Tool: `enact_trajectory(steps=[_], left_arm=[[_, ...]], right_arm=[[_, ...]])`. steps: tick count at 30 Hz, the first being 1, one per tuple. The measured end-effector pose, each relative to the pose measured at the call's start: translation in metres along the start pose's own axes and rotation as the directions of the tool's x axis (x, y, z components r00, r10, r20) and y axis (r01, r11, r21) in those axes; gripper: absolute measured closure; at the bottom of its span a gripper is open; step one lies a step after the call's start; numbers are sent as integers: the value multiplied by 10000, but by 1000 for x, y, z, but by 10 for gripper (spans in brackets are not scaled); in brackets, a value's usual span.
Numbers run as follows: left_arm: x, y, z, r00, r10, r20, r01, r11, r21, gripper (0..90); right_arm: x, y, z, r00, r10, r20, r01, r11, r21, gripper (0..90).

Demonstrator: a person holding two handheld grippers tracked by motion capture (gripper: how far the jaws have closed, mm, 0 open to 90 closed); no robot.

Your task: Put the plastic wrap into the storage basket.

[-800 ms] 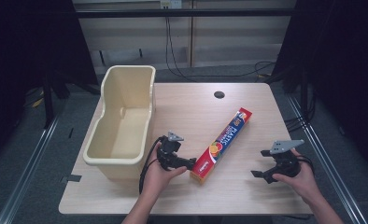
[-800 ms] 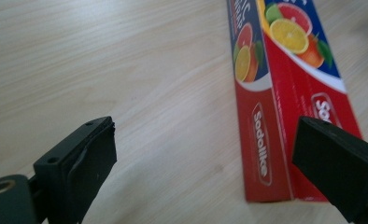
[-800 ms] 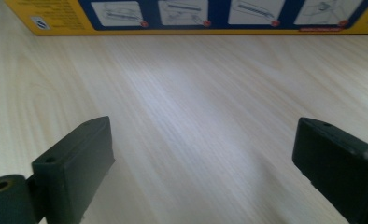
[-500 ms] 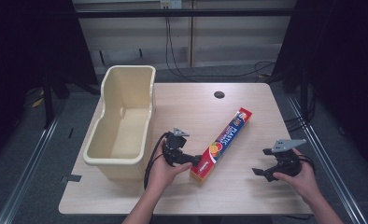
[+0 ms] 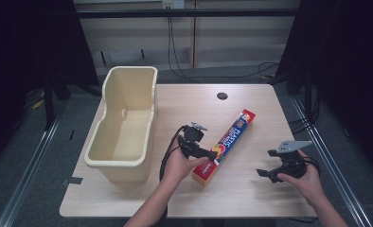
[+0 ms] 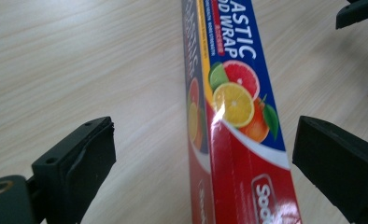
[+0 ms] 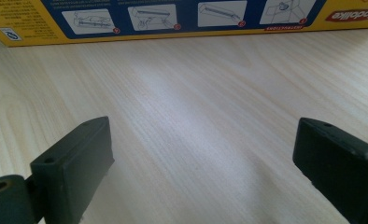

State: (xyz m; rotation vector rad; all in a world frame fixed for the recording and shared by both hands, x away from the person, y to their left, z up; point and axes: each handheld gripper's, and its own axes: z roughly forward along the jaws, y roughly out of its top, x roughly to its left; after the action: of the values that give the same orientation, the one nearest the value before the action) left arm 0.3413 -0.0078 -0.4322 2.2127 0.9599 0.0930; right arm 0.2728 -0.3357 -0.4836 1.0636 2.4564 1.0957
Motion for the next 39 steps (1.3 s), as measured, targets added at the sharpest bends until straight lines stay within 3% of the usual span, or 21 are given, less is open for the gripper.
enact_trajectory(steps=[4, 13, 22, 23, 24, 28, 29, 30, 37, 39], left_arm=[[-5, 11, 14, 9997, 71, 214, -75, 9998, 194, 58], [-9, 23, 36, 9995, 282, 104, -287, 9981, 544, 67], [-11, 29, 49, 9992, 376, 97, -383, 9962, 781, 72], [-13, 30, 52, 9997, 213, 114, -221, 9971, 727, 72], [-13, 32, 53, 9989, 443, 151, -455, 9951, 874, 72], [-15, 35, 58, 9988, 489, 61, -492, 9943, 941, 85], [-17, 35, 60, 9996, 292, 47, -295, 9965, 781, 87], [-16, 37, 60, 9984, 553, 102, -560, 9937, 973, 90], [-19, 41, 67, 9980, 626, 67, -630, 9914, 1145, 133], [-19, 41, 67, 9970, 767, -130, -744, 9892, 1263, 189]], right_arm=[[0, 0, 0, 10000, -21, 50, 21, 10000, 41, 49], [0, 0, 0, 10000, 46, 60, -46, 10000, -32, 48], [-1, 1, 0, 10000, -12, 53, 13, 9999, -161, 49], [0, 1, 0, 10000, -15, 58, 16, 9999, -156, 49], [0, 1, 0, 10000, -24, 71, 25, 9999, -149, 49], [0, 2, -1, 9999, -24, 98, 26, 9998, -194, 51], [0, 2, -1, 9999, -39, 102, 41, 9998, -197, 51], [0, 2, -1, 10000, -4, 93, 6, 9999, -161, 50], [0, 2, 0, 10000, 8, 14, -8, 9999, -162, 51], [0, 2, 1, 10000, 16, 14, -16, 9999, -168, 51]])
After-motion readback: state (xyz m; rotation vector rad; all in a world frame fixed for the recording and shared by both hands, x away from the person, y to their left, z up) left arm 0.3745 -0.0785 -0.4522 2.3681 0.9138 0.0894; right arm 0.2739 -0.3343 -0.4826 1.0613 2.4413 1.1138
